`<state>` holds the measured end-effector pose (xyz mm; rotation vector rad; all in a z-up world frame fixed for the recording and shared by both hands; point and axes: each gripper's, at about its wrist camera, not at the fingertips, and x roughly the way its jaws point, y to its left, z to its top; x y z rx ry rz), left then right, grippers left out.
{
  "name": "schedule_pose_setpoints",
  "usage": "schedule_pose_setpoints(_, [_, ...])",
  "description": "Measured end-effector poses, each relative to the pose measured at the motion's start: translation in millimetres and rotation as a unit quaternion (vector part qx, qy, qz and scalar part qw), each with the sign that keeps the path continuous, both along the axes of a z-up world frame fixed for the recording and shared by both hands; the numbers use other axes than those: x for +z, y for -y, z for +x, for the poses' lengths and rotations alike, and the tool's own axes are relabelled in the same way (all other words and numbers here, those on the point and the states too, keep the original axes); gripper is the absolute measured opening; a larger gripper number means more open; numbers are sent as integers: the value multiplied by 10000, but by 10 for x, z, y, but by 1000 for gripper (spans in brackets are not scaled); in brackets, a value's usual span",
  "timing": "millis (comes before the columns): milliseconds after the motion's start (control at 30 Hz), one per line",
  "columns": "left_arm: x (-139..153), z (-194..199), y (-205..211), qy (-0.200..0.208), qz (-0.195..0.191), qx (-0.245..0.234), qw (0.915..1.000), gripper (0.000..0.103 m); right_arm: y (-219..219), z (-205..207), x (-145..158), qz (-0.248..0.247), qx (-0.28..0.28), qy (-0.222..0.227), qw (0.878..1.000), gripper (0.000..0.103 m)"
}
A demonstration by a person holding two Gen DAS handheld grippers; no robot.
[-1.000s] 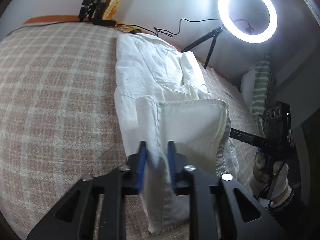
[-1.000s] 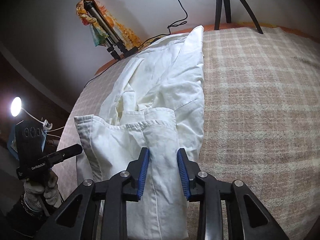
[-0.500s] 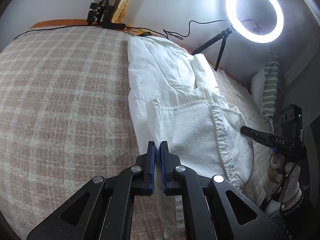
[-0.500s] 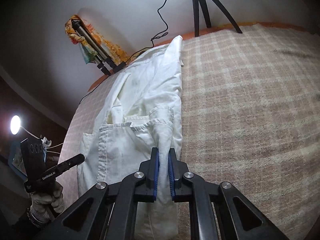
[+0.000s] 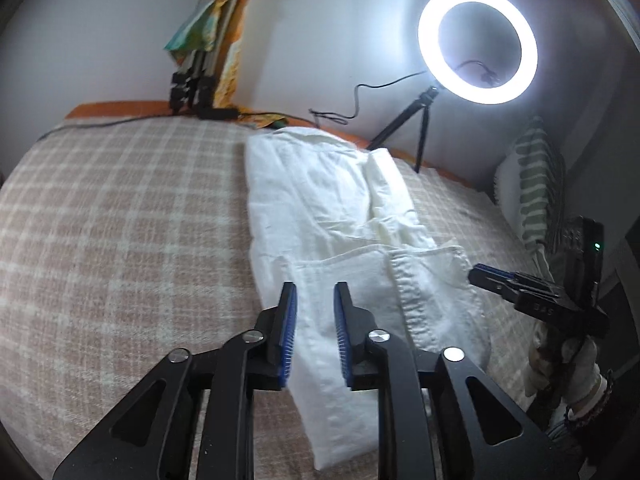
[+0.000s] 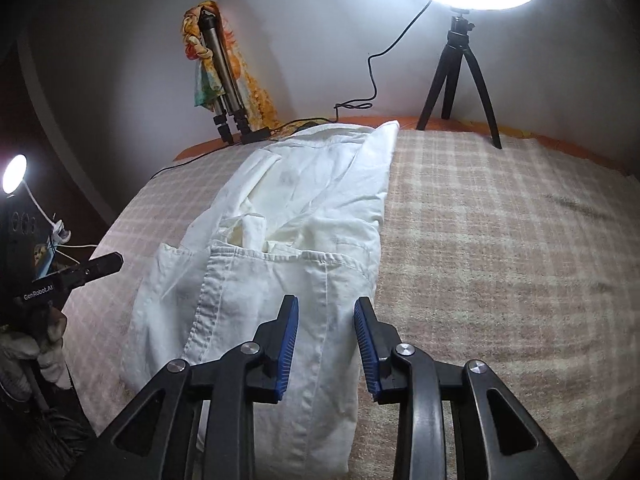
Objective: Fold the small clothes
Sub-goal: 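Open both tools and move them to the collar end of the shirt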
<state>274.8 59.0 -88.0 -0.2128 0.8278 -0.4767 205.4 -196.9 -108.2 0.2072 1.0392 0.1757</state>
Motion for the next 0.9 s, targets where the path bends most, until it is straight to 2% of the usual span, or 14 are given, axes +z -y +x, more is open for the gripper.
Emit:
schedule_pose_setpoints(100, [73,-22,123,51,-74,-164,9998,42,37,52,-47,232,24,-67,9997,32])
schedule_pose_setpoints(233, [79,73,206,-56,-160,-284,9995,48,59,208,-80,112,23,-161,9998,32])
schedule_pose_setpoints(500, [-15,440,69,-215,20,-68,9997,48,353,798,-224,643,-203,-226,9975,30])
schedule_pose_setpoints(633, [-24,575,128,-167,155,-136,9996,48,459,1073,-378,690,-232,-352,9967,28])
schedule_pose_setpoints(800, [12,849,441,-147,191,-573,9981,48,553,1301,-559,1024,-289,-528,9929,28])
schedule_pose_setpoints(900, [-27,1113,697,-484,-86,-969,9941,48,659,1404,-613,1360,-368,-531,9886,29])
